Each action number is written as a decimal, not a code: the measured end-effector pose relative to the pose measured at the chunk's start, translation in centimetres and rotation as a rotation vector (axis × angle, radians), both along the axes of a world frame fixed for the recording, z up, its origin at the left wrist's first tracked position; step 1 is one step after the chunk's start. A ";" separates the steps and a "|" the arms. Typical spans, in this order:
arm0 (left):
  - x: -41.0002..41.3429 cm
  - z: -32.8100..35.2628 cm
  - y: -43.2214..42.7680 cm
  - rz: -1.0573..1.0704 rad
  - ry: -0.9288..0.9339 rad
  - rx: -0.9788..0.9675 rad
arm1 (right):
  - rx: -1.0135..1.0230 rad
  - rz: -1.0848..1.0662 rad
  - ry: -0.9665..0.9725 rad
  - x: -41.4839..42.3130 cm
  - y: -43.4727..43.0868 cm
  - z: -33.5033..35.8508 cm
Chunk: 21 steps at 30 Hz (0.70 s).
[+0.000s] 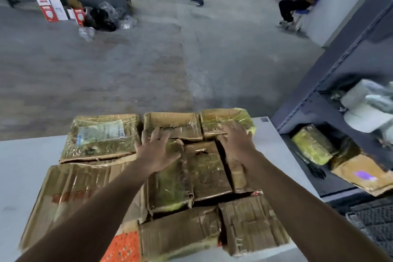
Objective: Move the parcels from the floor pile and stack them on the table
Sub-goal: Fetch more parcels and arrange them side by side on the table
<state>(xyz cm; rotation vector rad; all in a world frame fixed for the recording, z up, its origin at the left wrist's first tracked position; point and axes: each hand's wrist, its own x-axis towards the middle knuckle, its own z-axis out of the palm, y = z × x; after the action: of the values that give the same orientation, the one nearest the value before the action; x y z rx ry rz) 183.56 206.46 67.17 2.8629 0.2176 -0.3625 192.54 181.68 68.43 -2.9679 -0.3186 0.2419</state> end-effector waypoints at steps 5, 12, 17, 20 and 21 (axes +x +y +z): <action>0.9 -1.4 0.0 0.032 0.031 0.009 | 0.028 -0.113 0.049 3.0 -5.4 -0.6; 0.6 -1.4 -0.4 0.096 0.028 -0.031 | 0.339 -0.084 0.136 4.1 -8.3 -1.6; 0.6 -1.6 0.0 0.080 0.042 -0.051 | 0.336 -0.021 0.133 3.7 -8.6 -1.9; 0.4 -1.0 -0.1 0.082 0.045 -0.017 | 0.412 -0.053 0.150 3.1 -9.1 -1.7; 0.2 -0.8 -0.4 0.088 0.019 -0.016 | 0.451 -0.095 0.146 2.7 -9.4 -1.8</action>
<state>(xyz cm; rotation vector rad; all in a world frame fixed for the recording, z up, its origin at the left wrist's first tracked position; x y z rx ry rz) 183.81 206.01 66.40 2.8242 0.3416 -0.3728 195.28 172.32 66.66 -2.4975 -0.1834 0.3250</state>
